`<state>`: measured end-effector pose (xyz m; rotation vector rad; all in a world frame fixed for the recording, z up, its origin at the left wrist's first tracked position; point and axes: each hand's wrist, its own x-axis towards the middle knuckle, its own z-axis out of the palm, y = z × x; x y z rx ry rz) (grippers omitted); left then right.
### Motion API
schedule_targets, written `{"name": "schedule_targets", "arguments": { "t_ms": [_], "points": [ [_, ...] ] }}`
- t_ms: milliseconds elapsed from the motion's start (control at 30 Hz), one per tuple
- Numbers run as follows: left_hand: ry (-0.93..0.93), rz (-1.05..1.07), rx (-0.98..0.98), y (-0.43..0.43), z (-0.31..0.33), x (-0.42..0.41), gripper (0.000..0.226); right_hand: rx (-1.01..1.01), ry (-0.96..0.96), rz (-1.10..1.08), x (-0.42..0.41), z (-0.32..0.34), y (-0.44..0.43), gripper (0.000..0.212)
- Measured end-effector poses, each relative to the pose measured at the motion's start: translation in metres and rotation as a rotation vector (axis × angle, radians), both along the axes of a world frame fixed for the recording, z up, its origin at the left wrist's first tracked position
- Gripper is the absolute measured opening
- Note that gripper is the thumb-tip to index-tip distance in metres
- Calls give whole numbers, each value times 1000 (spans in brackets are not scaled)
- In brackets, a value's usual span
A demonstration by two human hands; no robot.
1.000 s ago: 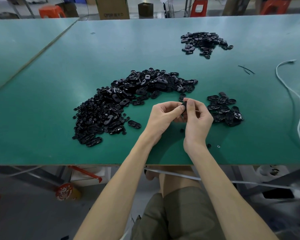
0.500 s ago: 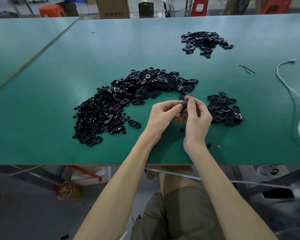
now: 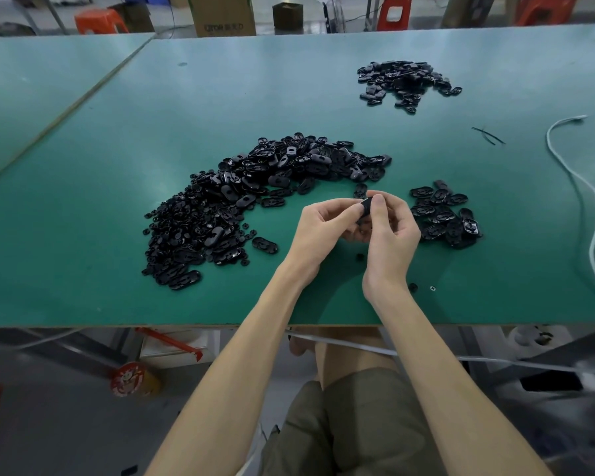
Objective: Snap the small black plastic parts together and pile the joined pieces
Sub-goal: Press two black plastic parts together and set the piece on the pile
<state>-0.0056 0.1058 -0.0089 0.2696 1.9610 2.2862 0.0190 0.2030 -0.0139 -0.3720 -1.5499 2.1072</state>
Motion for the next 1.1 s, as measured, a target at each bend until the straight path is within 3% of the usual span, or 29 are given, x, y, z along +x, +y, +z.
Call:
{"name": "schedule_targets", "arguments": {
  "t_ms": [933, 1100],
  "points": [
    [28, 84, -52, 2, 1, 3, 14, 81, -71, -10, -4, -5, -1, 16],
    [36, 93, -54, 3, 4, 4, 14, 110, -44, 8, -2, -3, 0, 5]
  ]
}}
